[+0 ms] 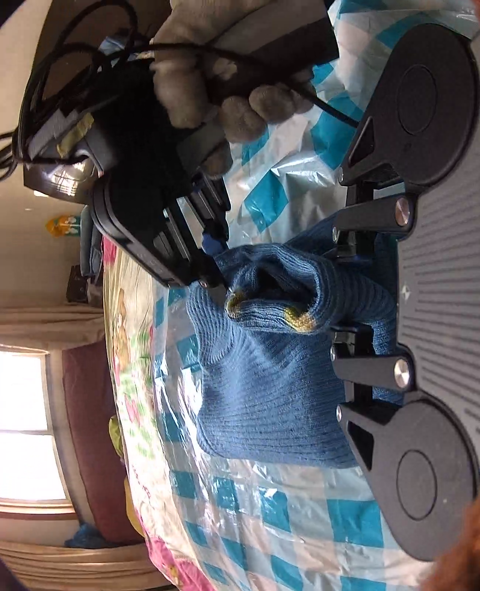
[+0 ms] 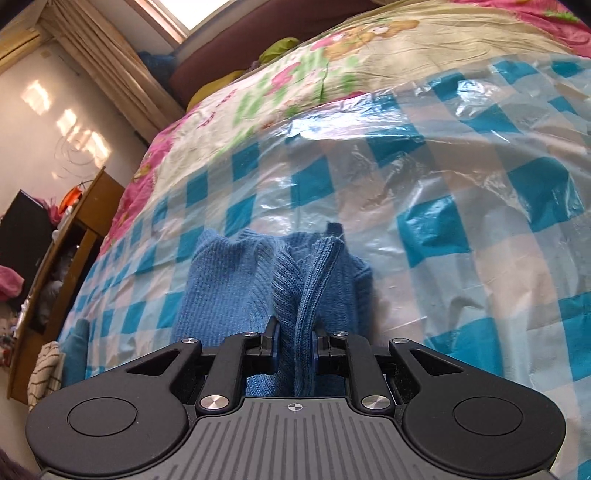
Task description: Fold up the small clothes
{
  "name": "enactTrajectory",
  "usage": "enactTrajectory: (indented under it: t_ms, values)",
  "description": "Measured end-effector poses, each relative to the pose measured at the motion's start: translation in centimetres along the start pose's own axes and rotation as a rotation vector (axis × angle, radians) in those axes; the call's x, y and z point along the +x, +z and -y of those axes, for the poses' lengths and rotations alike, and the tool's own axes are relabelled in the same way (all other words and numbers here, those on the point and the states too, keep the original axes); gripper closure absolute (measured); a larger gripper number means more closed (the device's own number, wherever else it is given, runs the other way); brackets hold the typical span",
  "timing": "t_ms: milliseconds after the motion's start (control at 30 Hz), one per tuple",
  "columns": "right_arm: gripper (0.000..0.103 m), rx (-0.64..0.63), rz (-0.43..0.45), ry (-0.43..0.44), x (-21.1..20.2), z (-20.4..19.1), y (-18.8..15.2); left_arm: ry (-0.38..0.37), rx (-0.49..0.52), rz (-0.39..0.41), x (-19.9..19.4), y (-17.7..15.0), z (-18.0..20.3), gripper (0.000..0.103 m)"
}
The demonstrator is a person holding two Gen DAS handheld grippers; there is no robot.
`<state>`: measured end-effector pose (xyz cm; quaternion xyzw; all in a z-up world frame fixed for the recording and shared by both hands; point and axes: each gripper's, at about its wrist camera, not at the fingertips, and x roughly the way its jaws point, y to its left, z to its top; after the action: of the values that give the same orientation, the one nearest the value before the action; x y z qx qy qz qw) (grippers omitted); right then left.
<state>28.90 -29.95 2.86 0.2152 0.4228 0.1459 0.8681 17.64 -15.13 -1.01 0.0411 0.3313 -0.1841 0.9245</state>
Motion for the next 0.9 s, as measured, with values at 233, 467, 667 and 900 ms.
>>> enactTrajectory:
  t_ms: [233, 467, 667, 900]
  values:
    - [0.087, 0.019, -0.008, -0.008, 1.1, 0.9, 0.4, -0.023, 0.041, -0.015, 0.4, 0.3, 2.0, 0.06]
    - [0.081, 0.014, 0.033, -0.005, -1.4, 1.6, -0.4, -0.105, 0.1, -0.045, -2.0, -1.4, 2.9, 0.05]
    - [0.074, -0.041, 0.067, 0.063, -6.4, 0.0, -3.8, -0.117, 0.041, -0.063, -5.5, -2.4, 0.2, 0.05]
    - [0.073, -0.166, -0.038, 0.052, -5.5, -3.3, -8.1, -0.017, -0.004, -0.044, -6.3, -2.1, -3.1, 0.049]
